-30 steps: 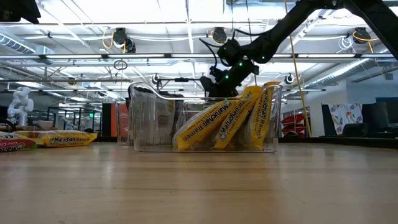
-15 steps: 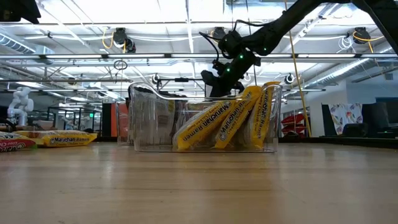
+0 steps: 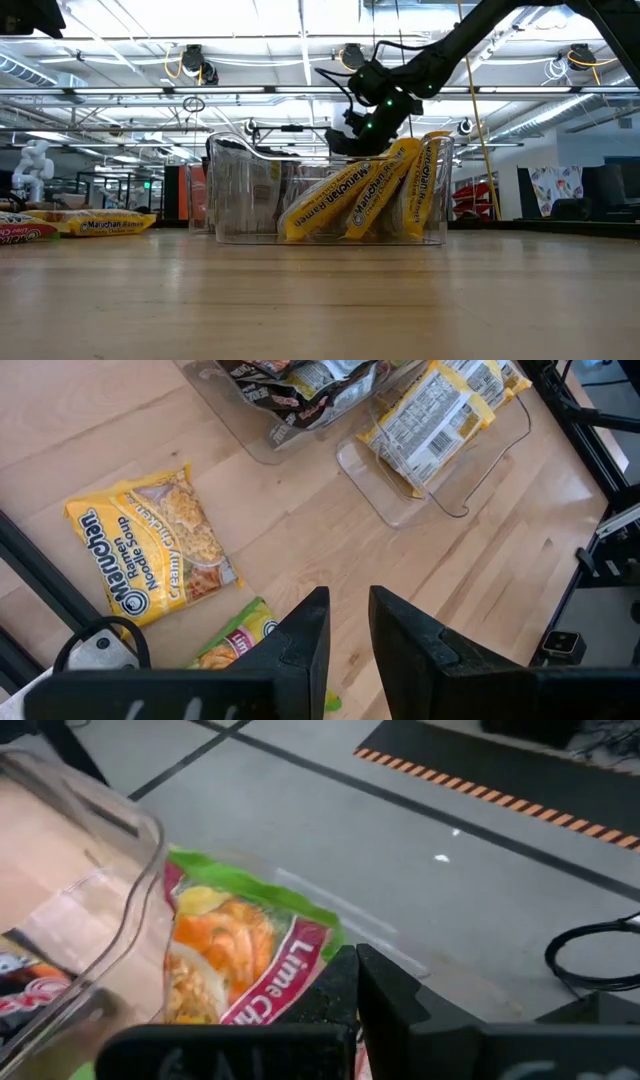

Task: Sort Maruchan noodles
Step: Put the green noodle pack into the top right transparent bin, then put the black noodle pack into the top left transparent bin

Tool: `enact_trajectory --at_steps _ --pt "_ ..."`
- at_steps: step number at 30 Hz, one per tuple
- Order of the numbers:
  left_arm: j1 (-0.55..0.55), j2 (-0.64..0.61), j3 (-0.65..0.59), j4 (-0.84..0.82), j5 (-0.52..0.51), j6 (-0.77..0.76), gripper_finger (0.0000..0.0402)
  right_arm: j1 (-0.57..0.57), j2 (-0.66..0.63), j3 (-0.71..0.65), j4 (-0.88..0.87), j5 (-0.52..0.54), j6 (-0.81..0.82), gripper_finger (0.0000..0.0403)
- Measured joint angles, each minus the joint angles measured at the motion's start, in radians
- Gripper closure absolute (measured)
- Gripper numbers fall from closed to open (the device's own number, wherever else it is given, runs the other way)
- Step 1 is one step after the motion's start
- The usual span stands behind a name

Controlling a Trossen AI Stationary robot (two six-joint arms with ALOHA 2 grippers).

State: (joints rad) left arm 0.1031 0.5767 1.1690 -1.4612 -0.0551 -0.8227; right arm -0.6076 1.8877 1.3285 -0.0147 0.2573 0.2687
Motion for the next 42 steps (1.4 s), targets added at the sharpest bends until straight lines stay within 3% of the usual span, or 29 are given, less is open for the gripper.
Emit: enact_trajectory --at_steps 18,23,36,38,42 --pt "0.000 0.000 0.000 0.000 0.000 0.001 0.0323 0.021 0.001 0.000 0.071 0.026 -0.053 0.0403" --pt "0.000 0.000 0.000 0.000 0.000 0.001 0.0323 0.020 0.001 0.000 0.072 -0.019 -0.053 0.0399" --pt "0.000 0.000 0.000 0.000 0.000 0.000 0.0323 0.025 -0.031 0.000 0.127 -0.026 -0.110 0.0308" --pt "0.000 0.000 0.000 0.000 0.000 0.002 0.0323 0.027 -0.055 0.000 0.123 -0.062 -0.128 0.0300" --pt "0.000 0.000 0.000 0.000 0.003 0.008 0.0323 0.041 -0.111 0.000 0.124 -0.241 -0.135 0.0297"
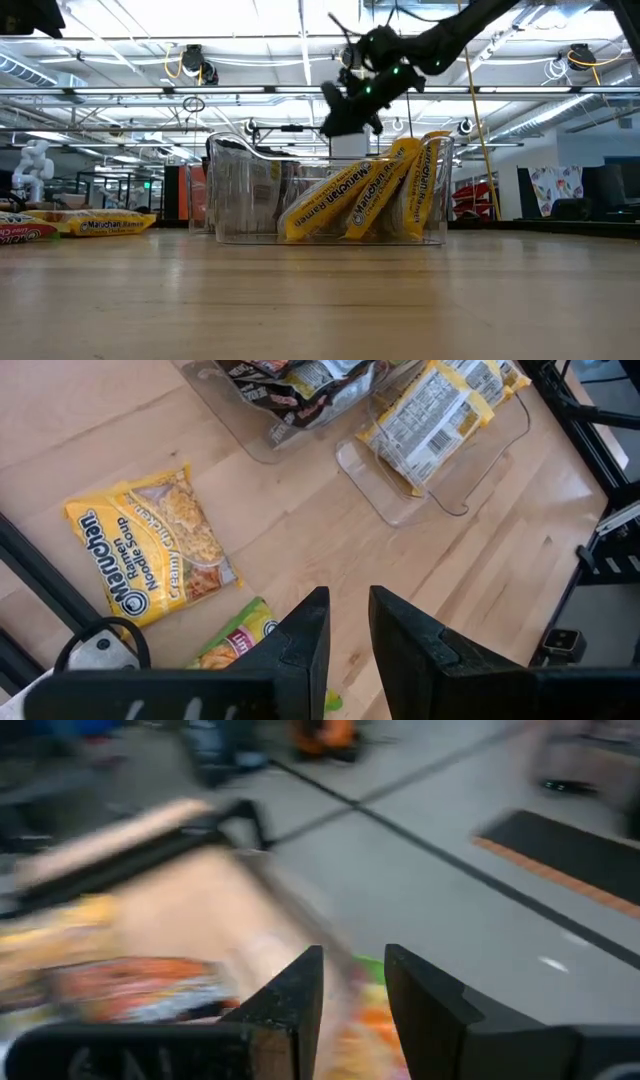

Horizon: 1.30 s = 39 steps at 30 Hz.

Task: Sort Maruchan noodles
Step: Put the black noodle pack into the top left transparent bin

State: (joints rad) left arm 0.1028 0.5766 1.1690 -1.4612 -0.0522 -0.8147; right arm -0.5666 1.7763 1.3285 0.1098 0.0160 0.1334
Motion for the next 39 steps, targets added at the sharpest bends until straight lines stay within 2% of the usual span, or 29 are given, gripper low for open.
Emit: enact_trajectory --at_steps 3,9,15,20,28,33,36,39 --pt "0.000 0.000 0.000 0.000 0.032 0.000 0.0323 0.033 -0.041 0.000 -0.007 -0.106 -0.025 0.0301" --pt "0.000 0.000 0.000 0.000 0.128 -0.009 0.0323 0.130 -0.143 0.000 -0.016 -0.228 -0.096 0.0302" --pt "0.000 0.005 0.000 -0.001 0.318 -0.016 0.0323 0.199 -0.283 0.000 -0.026 -0.229 -0.127 0.0302" --pt "-0.001 0.047 -0.004 -0.014 0.437 0.020 0.0323 0.222 -0.385 0.000 -0.073 -0.228 -0.165 0.0302" --pt "-0.064 0.113 -0.118 -0.003 0.497 0.029 0.0323 0.253 -0.511 0.000 -0.192 -0.226 -0.173 0.0302" --pt "-0.115 0.143 -0.226 0.028 0.508 -0.111 0.0323 0.275 -0.555 0.000 -0.252 -0.226 -0.173 0.0302" --pt "-0.151 0.155 -0.291 0.099 0.551 -0.168 0.0323 0.286 -0.570 0.000 -0.275 -0.226 -0.174 0.0302" --pt "-0.200 0.179 -0.350 0.244 0.588 -0.218 0.0323 0.293 -0.577 0.000 -0.284 -0.227 -0.176 0.0302"
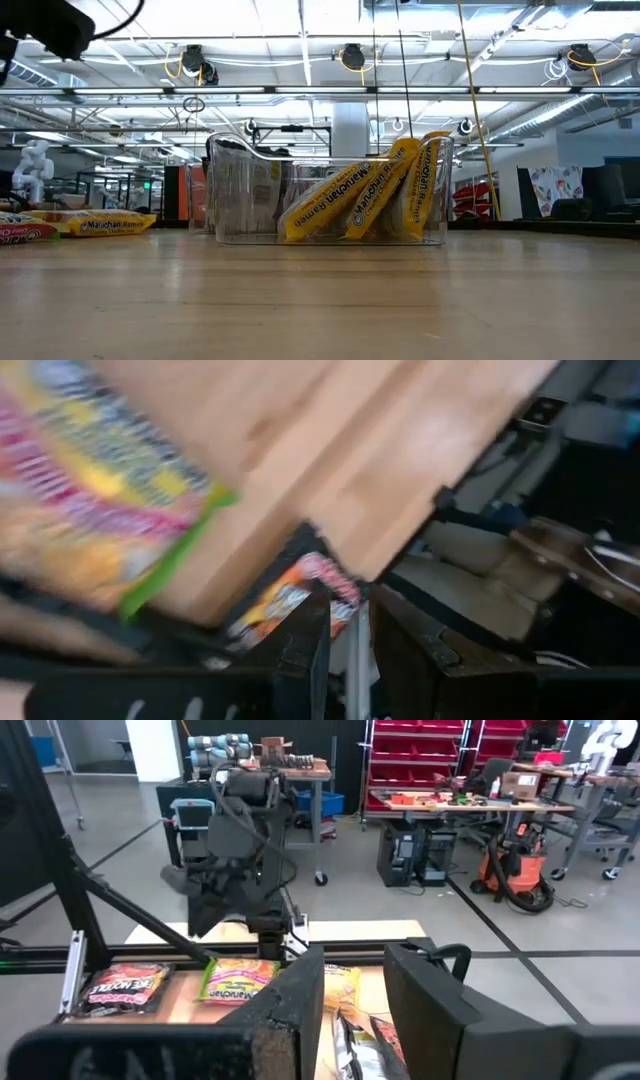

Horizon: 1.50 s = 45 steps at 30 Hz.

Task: Sort Maruchan noodles
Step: Put the black noodle pack into the top left transparent bin

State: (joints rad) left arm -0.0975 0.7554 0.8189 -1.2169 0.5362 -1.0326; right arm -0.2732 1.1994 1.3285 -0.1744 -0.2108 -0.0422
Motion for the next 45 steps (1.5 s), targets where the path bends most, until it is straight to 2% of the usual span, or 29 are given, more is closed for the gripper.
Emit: enact_trajectory --at_steps 4,7,13,18,28,39,45 --pt "-0.089 0.052 -0.053 0.224 0.008 -0.018 0.0323 0.008 -0.003 0.000 -0.010 0.000 0.000 0.0302" --pt "-0.167 0.110 -0.071 0.311 0.009 -0.005 0.0323 0.008 -0.003 0.000 -0.023 0.000 0.000 0.0302" --pt "-0.314 0.238 -0.073 0.304 0.006 0.006 0.0323 0.008 -0.004 0.000 -0.043 0.000 0.000 0.0302" --pt "-0.391 0.350 -0.073 0.325 0.005 -0.035 0.0323 0.008 -0.004 0.000 -0.043 0.000 -0.008 0.0302" --pt "-0.443 0.561 -0.073 0.488 -0.043 0.028 0.0323 0.008 -0.004 0.000 -0.040 0.000 -0.008 0.0302" --pt "-0.447 0.680 -0.073 0.480 -0.042 0.201 0.0323 0.008 -0.003 0.000 -0.040 0.000 -0.008 0.0302" --pt "-0.445 0.740 -0.073 0.441 -0.039 0.208 0.0323 0.008 -0.003 0.000 -0.040 -0.001 -0.008 0.0302"
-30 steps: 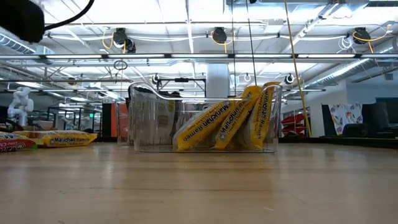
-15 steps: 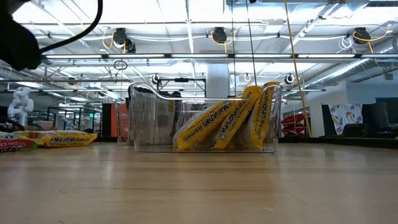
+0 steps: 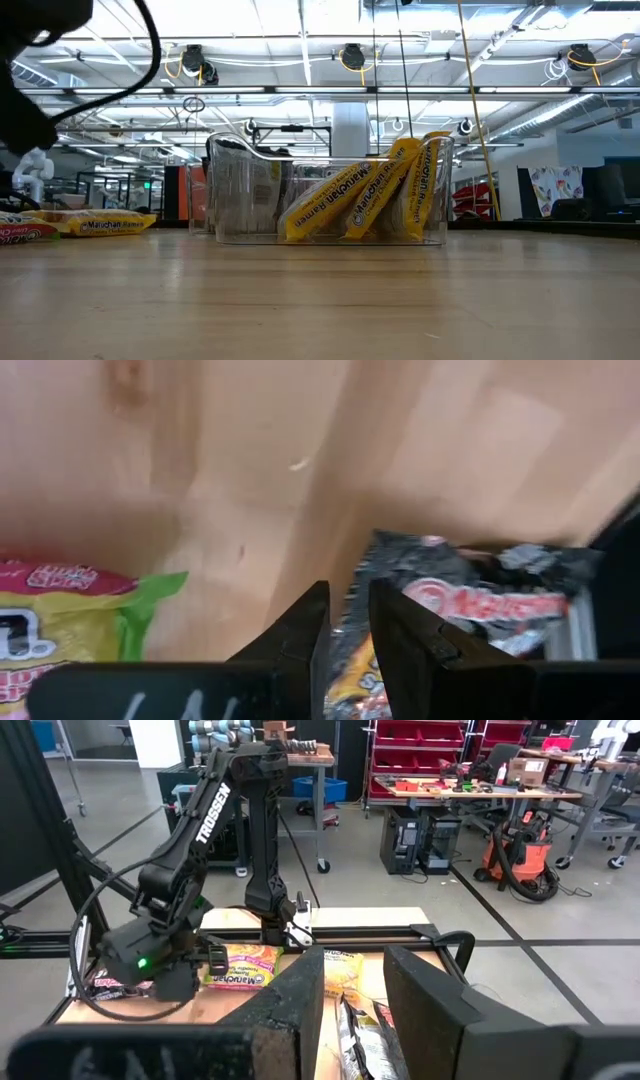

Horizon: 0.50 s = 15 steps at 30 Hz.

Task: Sort Maruchan noodles
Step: Put the black noodle pack into the top left transparent bin

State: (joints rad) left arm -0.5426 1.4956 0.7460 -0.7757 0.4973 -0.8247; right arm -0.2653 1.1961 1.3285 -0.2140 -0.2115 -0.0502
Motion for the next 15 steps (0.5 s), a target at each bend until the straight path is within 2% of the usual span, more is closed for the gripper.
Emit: enact_trajectory --at_steps 5,15 --pt "0.000 0.056 0.000 0.002 0.071 0.004 0.0323 0.000 0.000 0.000 0.006 0.000 0.000 0.0302" --pt "-0.001 0.103 0.000 0.023 0.129 0.070 0.0323 0.000 0.000 0.000 0.007 0.000 0.000 0.0302"
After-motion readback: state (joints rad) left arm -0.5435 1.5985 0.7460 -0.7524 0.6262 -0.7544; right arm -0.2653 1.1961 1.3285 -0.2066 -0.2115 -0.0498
